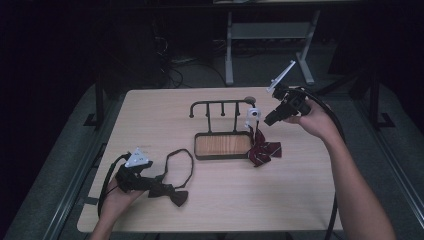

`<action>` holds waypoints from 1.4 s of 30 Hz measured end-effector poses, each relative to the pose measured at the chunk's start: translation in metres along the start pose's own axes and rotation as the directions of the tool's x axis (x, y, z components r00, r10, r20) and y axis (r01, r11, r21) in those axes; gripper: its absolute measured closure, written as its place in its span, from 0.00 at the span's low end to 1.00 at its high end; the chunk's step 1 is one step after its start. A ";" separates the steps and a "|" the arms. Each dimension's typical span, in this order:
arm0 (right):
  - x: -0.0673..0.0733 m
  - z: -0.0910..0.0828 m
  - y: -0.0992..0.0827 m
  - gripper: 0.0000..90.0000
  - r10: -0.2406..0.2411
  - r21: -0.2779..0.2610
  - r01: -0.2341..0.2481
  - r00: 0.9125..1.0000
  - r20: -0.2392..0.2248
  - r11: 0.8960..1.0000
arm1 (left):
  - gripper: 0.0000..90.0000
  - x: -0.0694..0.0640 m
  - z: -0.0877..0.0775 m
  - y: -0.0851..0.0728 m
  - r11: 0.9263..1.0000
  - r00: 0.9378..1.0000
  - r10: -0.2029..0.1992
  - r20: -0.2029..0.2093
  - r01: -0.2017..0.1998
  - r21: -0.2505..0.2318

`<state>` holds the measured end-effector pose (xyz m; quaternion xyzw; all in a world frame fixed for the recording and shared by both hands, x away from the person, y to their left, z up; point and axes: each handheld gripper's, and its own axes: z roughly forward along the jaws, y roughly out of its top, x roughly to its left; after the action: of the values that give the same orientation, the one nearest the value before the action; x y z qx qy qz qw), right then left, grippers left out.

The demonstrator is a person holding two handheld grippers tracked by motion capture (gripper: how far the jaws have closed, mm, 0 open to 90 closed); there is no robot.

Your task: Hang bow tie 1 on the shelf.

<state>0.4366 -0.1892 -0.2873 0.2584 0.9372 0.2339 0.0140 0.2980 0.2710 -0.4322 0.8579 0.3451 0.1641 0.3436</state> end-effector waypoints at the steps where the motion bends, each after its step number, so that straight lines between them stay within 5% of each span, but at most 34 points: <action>1: 0.000 0.000 0.000 0.85 0.000 0.000 0.000 1.000 0.000 1.000 | 0.35 0.000 0.000 0.000 1.000 1.000 0.000 0.000 0.000 0.000; 16: 0.010 0.006 -0.015 0.76 -0.025 -0.014 0.025 0.999 -0.028 1.000 | 0.35 -0.001 0.001 0.000 1.000 1.000 0.003 0.001 -0.003 0.004; 42: 0.020 0.032 -0.049 0.65 -0.002 -0.008 0.001 0.997 -0.075 1.000 | 0.35 -0.002 0.002 0.000 1.000 1.000 0.005 0.004 -0.005 0.013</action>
<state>0.4006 -0.2021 -0.3356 0.2487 0.9362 0.2474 -0.0199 0.2978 0.2686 -0.4334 0.8612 0.3435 0.1610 0.3382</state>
